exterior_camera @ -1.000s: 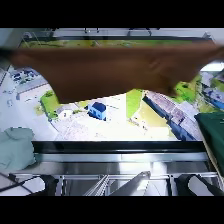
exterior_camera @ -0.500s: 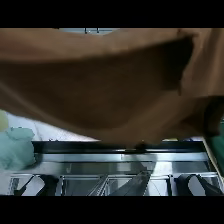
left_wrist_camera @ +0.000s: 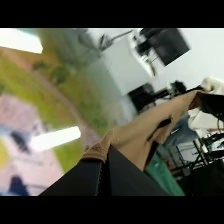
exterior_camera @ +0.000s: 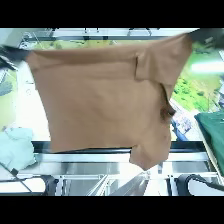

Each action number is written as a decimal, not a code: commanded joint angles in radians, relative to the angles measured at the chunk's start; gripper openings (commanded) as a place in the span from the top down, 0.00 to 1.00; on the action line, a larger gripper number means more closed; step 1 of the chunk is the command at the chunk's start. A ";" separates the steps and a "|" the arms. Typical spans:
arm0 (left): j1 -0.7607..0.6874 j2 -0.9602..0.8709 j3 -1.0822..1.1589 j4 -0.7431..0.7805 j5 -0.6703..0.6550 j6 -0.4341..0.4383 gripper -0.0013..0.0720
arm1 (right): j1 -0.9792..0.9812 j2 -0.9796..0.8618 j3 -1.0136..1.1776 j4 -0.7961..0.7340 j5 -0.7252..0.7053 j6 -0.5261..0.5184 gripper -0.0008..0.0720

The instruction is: Fold the shirts.

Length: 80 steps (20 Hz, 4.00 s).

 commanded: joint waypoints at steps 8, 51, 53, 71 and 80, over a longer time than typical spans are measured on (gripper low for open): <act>-0.082 -0.613 0.449 0.330 0.064 -0.089 0.95 | 0.142 -0.491 0.002 -0.036 -0.162 -0.085 0.96; 0.151 0.067 -0.385 0.748 -0.005 -0.154 0.58 | -0.235 0.158 -0.888 -0.595 0.173 0.440 0.25; 0.150 0.136 -0.496 0.812 0.060 -0.154 0.58 | -0.218 0.181 -1.015 -0.552 0.162 0.455 0.25; -0.018 0.084 -0.650 0.905 0.246 -0.216 0.58 | 0.004 0.145 -1.163 -0.053 -0.196 0.116 0.39; -0.116 -0.003 -0.645 0.863 0.160 -0.198 0.94 | 0.002 0.145 -1.163 -0.126 -0.100 0.098 0.40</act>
